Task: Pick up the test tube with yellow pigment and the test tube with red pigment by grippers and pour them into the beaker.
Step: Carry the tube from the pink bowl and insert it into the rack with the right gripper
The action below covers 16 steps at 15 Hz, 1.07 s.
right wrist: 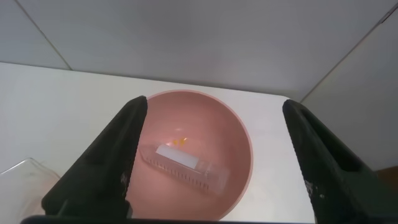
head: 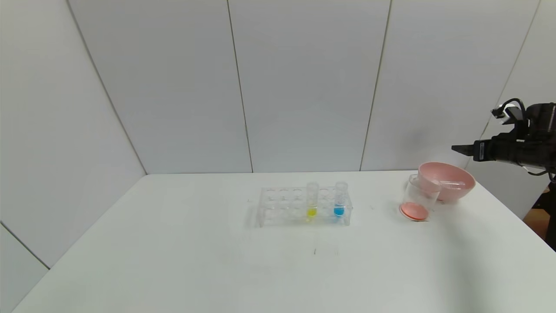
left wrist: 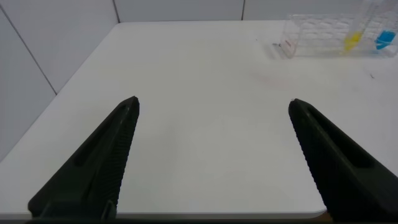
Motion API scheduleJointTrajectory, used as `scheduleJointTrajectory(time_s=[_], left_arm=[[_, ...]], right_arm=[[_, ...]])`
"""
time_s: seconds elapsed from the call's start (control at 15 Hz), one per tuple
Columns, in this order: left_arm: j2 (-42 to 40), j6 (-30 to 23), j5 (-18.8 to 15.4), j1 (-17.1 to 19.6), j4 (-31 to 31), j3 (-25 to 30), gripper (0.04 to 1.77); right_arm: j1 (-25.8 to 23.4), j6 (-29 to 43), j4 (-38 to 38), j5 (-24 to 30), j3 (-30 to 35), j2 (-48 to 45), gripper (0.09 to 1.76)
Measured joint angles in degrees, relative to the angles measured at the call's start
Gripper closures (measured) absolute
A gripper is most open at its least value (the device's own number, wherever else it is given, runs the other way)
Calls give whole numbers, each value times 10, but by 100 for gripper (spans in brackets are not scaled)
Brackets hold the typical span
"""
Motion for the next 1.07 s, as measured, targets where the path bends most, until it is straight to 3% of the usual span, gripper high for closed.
scheduleJointTrajectory(time_s=[0.8,1.07], left_arm=[[0,0,0,0,0,0,9],[0,0,0,0,0,0,9]], right_arm=[[125,27,3,-10,241,-214,17],[212,70,-5,-114,318,-271,16]])
